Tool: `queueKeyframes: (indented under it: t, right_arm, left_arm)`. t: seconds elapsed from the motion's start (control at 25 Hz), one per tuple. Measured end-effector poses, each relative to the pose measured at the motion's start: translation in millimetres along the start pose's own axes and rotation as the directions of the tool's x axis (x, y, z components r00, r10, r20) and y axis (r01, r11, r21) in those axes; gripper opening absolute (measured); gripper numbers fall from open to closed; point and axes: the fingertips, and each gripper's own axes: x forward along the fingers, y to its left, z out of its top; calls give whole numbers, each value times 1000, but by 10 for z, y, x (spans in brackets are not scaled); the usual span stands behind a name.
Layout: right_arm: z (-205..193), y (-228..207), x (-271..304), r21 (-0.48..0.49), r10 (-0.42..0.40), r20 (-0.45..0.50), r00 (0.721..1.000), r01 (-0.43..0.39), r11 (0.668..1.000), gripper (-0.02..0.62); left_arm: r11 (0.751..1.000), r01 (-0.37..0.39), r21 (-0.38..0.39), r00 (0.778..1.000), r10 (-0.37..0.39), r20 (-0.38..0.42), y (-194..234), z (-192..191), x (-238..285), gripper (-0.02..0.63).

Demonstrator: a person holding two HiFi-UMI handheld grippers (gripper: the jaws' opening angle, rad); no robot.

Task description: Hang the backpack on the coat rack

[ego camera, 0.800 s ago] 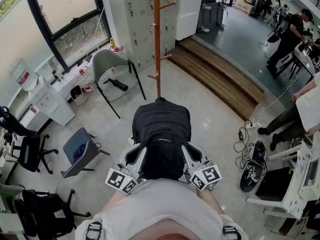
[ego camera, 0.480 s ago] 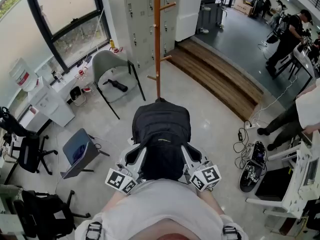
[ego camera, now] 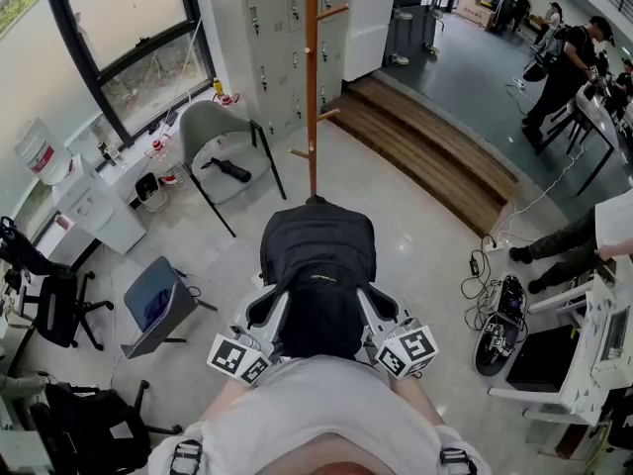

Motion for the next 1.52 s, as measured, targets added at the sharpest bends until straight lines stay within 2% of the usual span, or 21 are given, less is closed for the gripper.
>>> queueKeyframes:
  t: [0.6, 0.88, 1.16, 1.52]
  right_arm:
    - [-44, 301, 299, -10, -65, -7, 998, 65, 998, 54]
    - [-122, 275, 459, -7, -73, -37, 997, 73, 997, 54]
    - [-136, -99, 737, 9, -36, -54, 998, 36, 999, 54]
    - [104, -966, 1338, 20, 96, -60, 994, -95, 995, 54]
  left_arm:
    - [998, 67, -19, 998, -67, 16, 408, 66, -174, 52]
    - [997, 66, -43, 998, -65, 6, 595, -11, -124, 52]
    - [999, 22, -44, 1000, -23, -7, 772, -115, 218, 52]
    - [995, -99, -5, 995, 99, -3, 1029, -121, 1086, 52]
